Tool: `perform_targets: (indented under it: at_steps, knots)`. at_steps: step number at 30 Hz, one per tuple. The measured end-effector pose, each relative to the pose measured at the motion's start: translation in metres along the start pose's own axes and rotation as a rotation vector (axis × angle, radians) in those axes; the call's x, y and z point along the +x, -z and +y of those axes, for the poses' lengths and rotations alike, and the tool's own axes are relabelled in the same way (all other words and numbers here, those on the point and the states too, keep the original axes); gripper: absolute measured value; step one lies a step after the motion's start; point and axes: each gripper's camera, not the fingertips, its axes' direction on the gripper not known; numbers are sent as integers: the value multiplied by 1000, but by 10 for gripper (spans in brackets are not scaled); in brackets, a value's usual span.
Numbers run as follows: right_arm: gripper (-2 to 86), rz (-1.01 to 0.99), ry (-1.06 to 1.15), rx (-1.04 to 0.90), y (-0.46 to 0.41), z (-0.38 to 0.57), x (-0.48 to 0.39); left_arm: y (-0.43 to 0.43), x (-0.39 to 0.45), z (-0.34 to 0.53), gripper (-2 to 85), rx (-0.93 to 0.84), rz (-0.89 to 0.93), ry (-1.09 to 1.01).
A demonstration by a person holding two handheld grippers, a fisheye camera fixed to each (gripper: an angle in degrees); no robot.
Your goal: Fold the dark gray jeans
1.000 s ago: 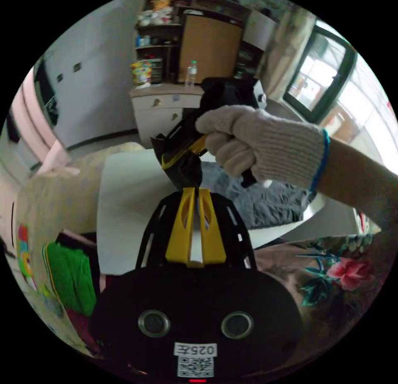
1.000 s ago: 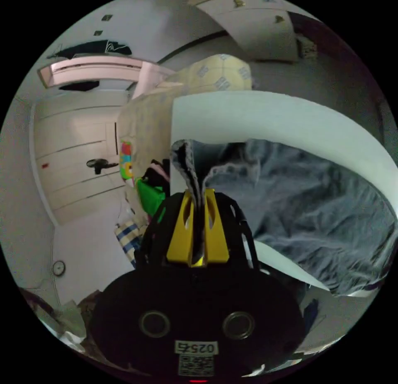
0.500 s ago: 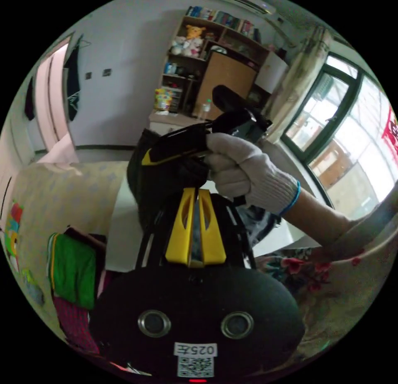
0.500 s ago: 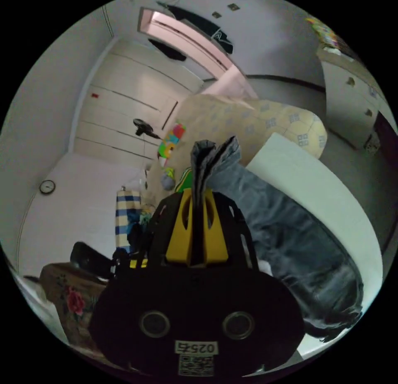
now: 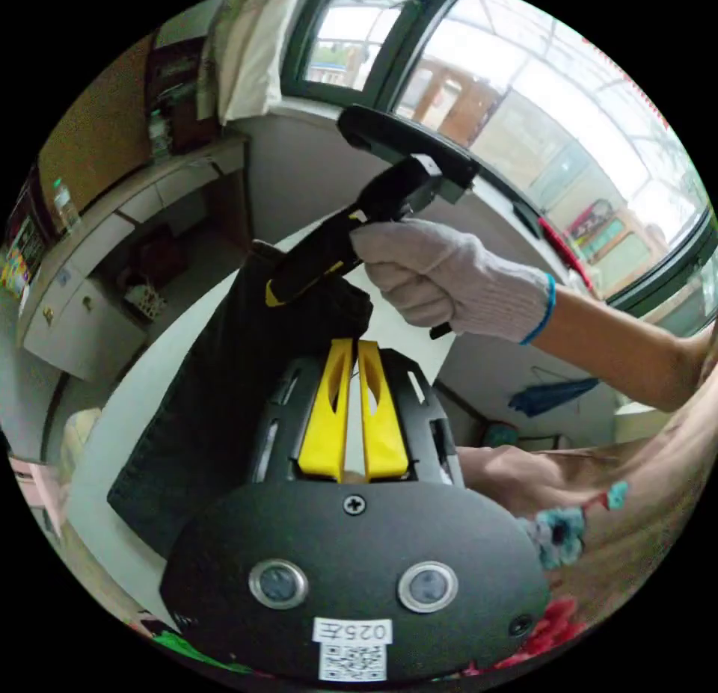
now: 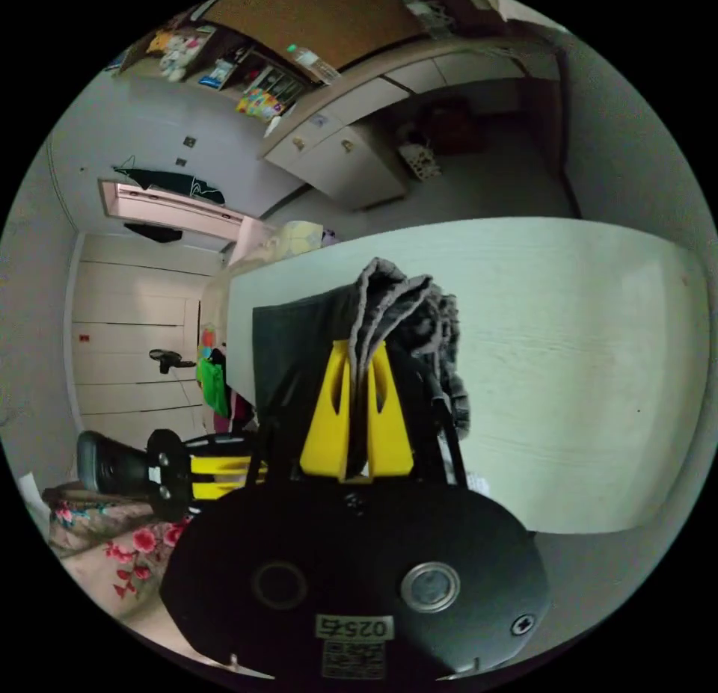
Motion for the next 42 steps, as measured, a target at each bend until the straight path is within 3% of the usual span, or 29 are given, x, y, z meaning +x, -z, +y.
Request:
perform_targets:
  at_steps: [4, 7, 11, 13, 16, 18, 23, 26, 28, 30, 36, 39, 42]
  knots:
    - [11, -164, 70, 2, 2, 1, 28, -57, 38, -33, -14, -104, -221, -22]
    - [17, -134, 156, 31, 24, 3, 8, -48, 56, -50, -13, -94, -322, -49]
    - [32, -40, 171, 30, 33, -2, 14, -55, 57, -65, -11, -97, -329, -63]
    - [40, 13, 109, -41, 6, -12, 44, -89, 35, -73, -9, -191, -229, -32]
    - [59, -15, 57, -89, -14, -16, 75, -109, -5, -75, 8, -305, 74, 116]
    - [72, -70, 30, -90, -9, -18, 86, -89, -22, -67, 31, -250, 136, 158]
    - [71, 14, -128, 104, 38, 2, 91, 11, -107, 11, 49, -117, -175, 511]
    - [99, -48, -47, 183, 63, 12, 47, 64, -171, 106, 55, -95, -301, 847]
    - [119, -108, 85, 75, 45, 3, -11, 78, -211, 181, 67, -107, -269, 1051]
    - [122, -197, 162, -32, 14, -7, -56, 74, -232, 218, 99, -115, -180, 1117]
    - [121, -98, 317, -240, -122, -40, -220, 38, -271, 236, 123, -200, 19, 1053]
    - [117, 112, 335, -289, -191, -50, -283, 16, -285, 231, 106, -334, 58, 1006]
    - [99, 318, 214, -366, -255, -54, -299, 16, -294, 222, 99, -385, 84, 908]
